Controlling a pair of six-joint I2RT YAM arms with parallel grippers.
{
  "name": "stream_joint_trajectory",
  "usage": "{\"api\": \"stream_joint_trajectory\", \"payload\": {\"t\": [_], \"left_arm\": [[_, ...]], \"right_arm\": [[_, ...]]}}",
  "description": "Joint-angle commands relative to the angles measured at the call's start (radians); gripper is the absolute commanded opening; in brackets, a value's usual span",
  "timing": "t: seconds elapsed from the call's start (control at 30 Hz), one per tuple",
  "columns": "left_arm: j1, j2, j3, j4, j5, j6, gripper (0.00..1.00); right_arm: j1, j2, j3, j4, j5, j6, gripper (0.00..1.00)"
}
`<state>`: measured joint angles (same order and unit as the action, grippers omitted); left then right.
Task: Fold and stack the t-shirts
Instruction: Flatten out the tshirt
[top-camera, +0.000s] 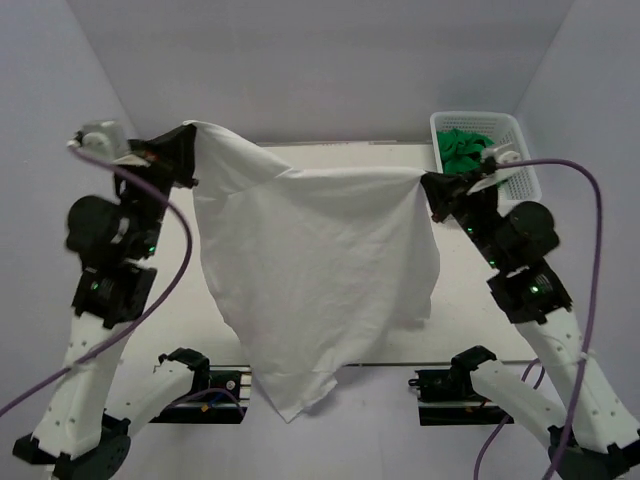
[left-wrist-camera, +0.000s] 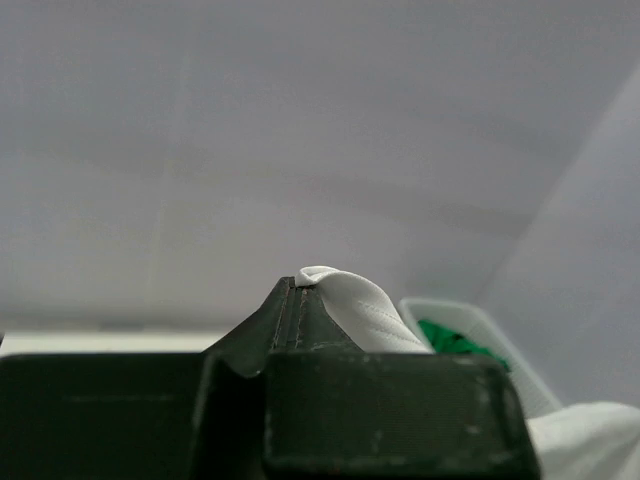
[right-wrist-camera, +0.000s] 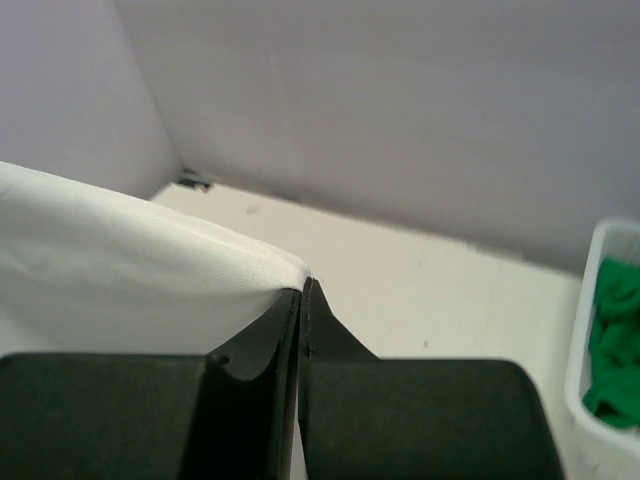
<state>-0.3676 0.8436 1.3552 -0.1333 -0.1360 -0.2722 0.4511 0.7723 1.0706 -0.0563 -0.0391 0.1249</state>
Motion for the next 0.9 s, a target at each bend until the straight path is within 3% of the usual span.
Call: {"api": "stream_joint_trajectory", "payload": {"t": [0.0, 0.17, 0.47, 0.73, 0.87], "left_arm": [[0.009, 0.103, -0.053, -0.005, -0.155, -0.056, 0.00], [0.009, 0.297, -0.110, -0.005, -0.240, -0.068, 0.00], [0.009, 0.583, -0.064, 0.050, -0.416, -0.035, 0.00], [0.050, 0.899, 0.120, 0.061, -0.448, -0.015, 0.00], [0.073, 1.101, 0.309, 0.061, -0.448, -0.005, 0.00]], "right_arm": [[-0.005, 0.065, -0.080, 0.113, 0.111, 0.062, 0.00], [-0.008, 0.260, -0.123, 0.145, 0.136, 0.082, 0.00], [-0.011, 0.570, 0.020, 0.179, 0.232, 0.033, 0.00], [-0.032, 0.954, 0.314, 0.125, 0.280, -0.011, 0.00], [-0.046, 1.125, 0.471, 0.098, 0.350, -0.011, 0.00]]}}
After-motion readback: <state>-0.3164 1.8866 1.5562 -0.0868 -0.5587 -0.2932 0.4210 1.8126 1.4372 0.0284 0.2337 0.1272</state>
